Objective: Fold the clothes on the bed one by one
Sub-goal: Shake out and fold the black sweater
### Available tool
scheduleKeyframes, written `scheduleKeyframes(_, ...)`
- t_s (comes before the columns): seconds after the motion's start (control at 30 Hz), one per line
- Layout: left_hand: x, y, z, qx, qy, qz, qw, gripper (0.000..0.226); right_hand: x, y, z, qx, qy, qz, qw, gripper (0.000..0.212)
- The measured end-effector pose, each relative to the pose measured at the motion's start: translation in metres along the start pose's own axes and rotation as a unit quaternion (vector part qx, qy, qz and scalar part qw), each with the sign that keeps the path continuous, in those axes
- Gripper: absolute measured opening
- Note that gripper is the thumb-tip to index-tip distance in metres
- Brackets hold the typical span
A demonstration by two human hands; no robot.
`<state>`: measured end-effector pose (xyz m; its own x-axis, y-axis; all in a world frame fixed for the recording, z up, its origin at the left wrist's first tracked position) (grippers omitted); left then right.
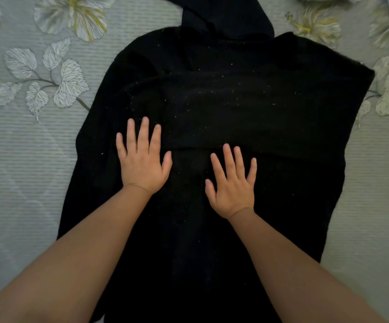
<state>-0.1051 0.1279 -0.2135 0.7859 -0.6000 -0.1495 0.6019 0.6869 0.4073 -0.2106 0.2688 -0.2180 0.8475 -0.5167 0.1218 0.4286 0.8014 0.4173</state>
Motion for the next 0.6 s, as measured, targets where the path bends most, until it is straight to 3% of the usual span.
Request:
scheduleKeyframes(0.2,0.015,0.034,0.027,-0.068,0.110,-0.079,0.988,0.056,-0.002,0.002,-0.011,0.034,-0.020,-0.007,0.999,0.061)
scheduleKeyframes(0.33,0.066,0.091,0.015,-0.079,0.146,0.076,0.983,0.058,-0.001,0.002,-0.014,0.038,0.019,-0.028,0.999,0.060)
scheduleKeyframes(0.5,0.130,0.176,-0.024,-0.008,0.182,0.312,0.932,0.057,0.004,0.001,-0.012,0.085,0.104,-0.078,0.988,0.057)
scheduleKeyframes(0.6,0.151,0.221,-0.038,0.002,0.137,0.338,0.931,0.042,0.015,0.002,0.001,0.124,0.180,-0.100,0.971,0.058)
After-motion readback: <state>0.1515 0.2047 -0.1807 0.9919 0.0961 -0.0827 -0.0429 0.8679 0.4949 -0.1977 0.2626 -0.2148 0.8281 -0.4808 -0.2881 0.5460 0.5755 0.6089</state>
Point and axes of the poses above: each hand's wrist, its own y-axis away from the middle knuckle, its own z-axis out of the back of the hand, x = y × z, the point moved 6 cm from there along -y, towards the middle knuckle, and after that the axes turned 8 degrees about x, right-handed, at the moved point
